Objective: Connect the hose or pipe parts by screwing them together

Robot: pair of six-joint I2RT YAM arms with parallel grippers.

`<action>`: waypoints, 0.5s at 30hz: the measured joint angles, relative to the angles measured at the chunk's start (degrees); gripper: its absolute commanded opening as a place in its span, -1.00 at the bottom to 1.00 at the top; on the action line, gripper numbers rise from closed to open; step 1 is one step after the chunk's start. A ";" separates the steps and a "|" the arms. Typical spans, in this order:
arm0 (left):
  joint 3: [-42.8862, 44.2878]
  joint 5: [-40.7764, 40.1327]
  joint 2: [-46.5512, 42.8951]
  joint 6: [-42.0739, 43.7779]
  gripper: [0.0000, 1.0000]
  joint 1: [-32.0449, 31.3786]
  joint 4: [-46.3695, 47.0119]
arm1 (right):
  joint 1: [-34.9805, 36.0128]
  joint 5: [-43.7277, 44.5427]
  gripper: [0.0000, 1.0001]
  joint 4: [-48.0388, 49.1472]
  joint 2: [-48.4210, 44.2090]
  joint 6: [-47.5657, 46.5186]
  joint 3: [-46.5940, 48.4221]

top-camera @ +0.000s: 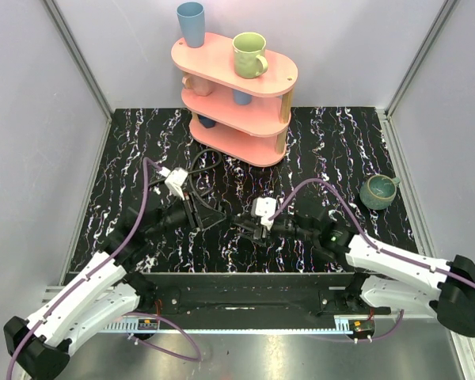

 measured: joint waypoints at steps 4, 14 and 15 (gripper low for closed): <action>0.00 -4.26 0.94 -9.40 -1.00 0.07 0.09 | 0.00 3.87 0.18 0.31 -3.87 -0.61 -1.44; -1.68 -9.25 2.56 -31.78 -1.00 0.17 4.26 | 2.82 11.89 0.12 6.40 -2.67 -13.05 -2.75; -1.66 -10.03 2.14 -33.18 -1.00 0.17 3.17 | 4.28 13.99 0.12 6.71 -1.84 -15.04 -2.45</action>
